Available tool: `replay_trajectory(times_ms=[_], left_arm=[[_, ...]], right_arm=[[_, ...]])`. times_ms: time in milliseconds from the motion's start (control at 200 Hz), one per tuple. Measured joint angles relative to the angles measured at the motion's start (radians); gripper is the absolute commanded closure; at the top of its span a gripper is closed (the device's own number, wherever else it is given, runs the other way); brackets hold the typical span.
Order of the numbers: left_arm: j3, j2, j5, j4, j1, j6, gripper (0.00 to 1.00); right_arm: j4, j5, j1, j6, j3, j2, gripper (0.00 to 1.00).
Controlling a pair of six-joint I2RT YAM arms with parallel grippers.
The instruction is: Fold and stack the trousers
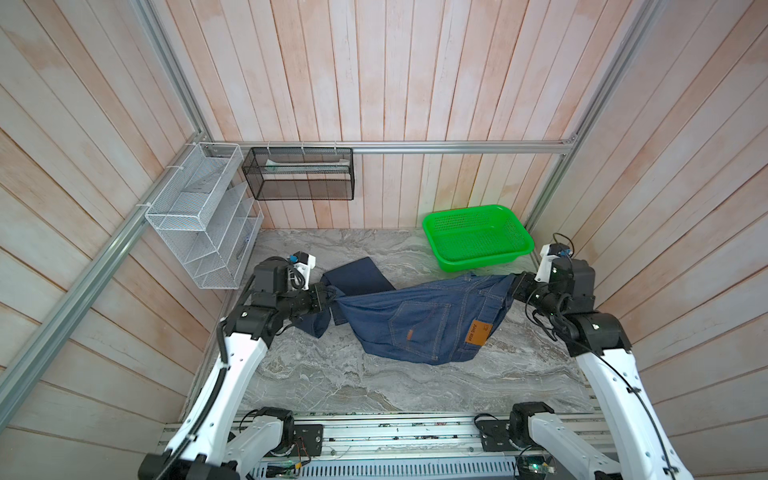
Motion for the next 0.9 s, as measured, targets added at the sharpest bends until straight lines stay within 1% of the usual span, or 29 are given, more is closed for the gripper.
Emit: replay_trajectory(times_ms=[55, 75, 80, 85, 100, 105, 110, 115, 140, 145, 150, 185, 230, 250, 290, 355, 440, 510, 570, 635, 705, 790, 900], left_arm=[[-0.006, 0.069, -0.002, 0.016, -0.012, -0.004, 0.79], [-0.006, 0.092, -0.006, 0.021, -0.014, -0.007, 0.74], [-0.006, 0.096, -0.007, 0.022, -0.015, -0.003, 0.72], [-0.006, 0.104, -0.008, 0.023, -0.014, -0.006, 0.71], [-0.005, 0.116, -0.012, 0.025, -0.014, -0.016, 0.65], [-0.005, 0.119, -0.013, 0.026, -0.014, -0.013, 0.64], [-0.005, 0.127, -0.017, 0.03, -0.014, -0.007, 0.62], [-0.005, 0.13, -0.019, 0.031, -0.014, -0.006, 0.61], [-0.005, 0.151, -0.025, 0.038, -0.011, -0.016, 0.56], [-0.005, 0.156, -0.029, 0.04, -0.011, -0.012, 0.55], [-0.005, 0.159, -0.03, 0.041, -0.011, -0.012, 0.54], [-0.001, 0.184, -0.039, 0.047, -0.008, -0.016, 0.48], [0.005, 0.204, -0.049, 0.053, -0.006, -0.029, 0.41], [0.011, 0.211, -0.054, 0.053, -0.006, -0.021, 0.38], [0.021, 0.215, -0.063, 0.053, -0.006, -0.027, 0.34], [0.046, 0.202, -0.087, 0.048, -0.006, -0.027, 0.29], [0.066, 0.152, -0.123, 0.045, -0.002, -0.026, 0.26], [0.059, 0.09, -0.142, 0.039, 0.014, -0.024, 0.26], [0.027, 0.037, -0.153, 0.045, 0.033, -0.026, 0.25], [-0.045, -0.01, -0.158, 0.061, 0.056, -0.036, 0.25], [-0.133, -0.024, -0.156, 0.074, 0.071, -0.051, 0.25], [-0.233, -0.009, -0.151, 0.076, 0.077, -0.072, 0.25], [-0.29, -0.003, -0.146, 0.073, 0.078, -0.09, 0.25]], right_arm=[[0.002, -0.006, -0.045, 0.005, -0.042, 0.06, 1.0], [0.002, 0.004, -0.063, 0.007, -0.056, 0.08, 0.94], [0.002, 0.006, -0.066, 0.008, -0.058, 0.084, 0.94], [0.002, 0.007, -0.07, 0.008, -0.06, 0.088, 0.9], [0.002, 0.013, -0.084, 0.008, -0.066, 0.1, 0.84], [0.002, 0.018, -0.091, 0.009, -0.069, 0.108, 0.84], [0.002, 0.021, -0.095, 0.012, -0.07, 0.112, 0.8], [0.002, 0.024, -0.101, 0.014, -0.072, 0.119, 0.8], [0.003, 0.038, -0.124, 0.013, -0.076, 0.142, 0.7], [0.004, 0.039, -0.127, 0.016, -0.076, 0.146, 0.64], [0.004, 0.041, -0.13, 0.019, -0.076, 0.151, 0.64], [0.009, 0.059, -0.156, 0.023, -0.076, 0.183, 0.5], [0.009, 0.07, -0.175, 0.02, -0.069, 0.219, 0.37], [0.007, 0.071, -0.177, 0.023, -0.064, 0.231, 0.33], [-0.002, 0.069, -0.178, 0.022, -0.048, 0.252, 0.23], [-0.01, 0.071, -0.174, 0.029, -0.027, 0.253, 0.03], [-0.029, 0.08, -0.172, 0.029, -0.014, 0.199, 0.02], [-0.06, 0.071, -0.172, 0.041, -0.015, 0.111, 0.02], [-0.068, 0.043, -0.166, 0.06, -0.034, 0.028, 0.02], [-0.077, 0.007, -0.136, 0.097, -0.085, -0.056, 0.02], [-0.102, -0.018, -0.064, 0.156, -0.166, -0.131, 0.02], [-0.143, -0.028, 0.055, 0.246, -0.27, -0.196, 0.02], [-0.202, -0.036, 0.185, 0.362, -0.356, -0.229, 0.02]])
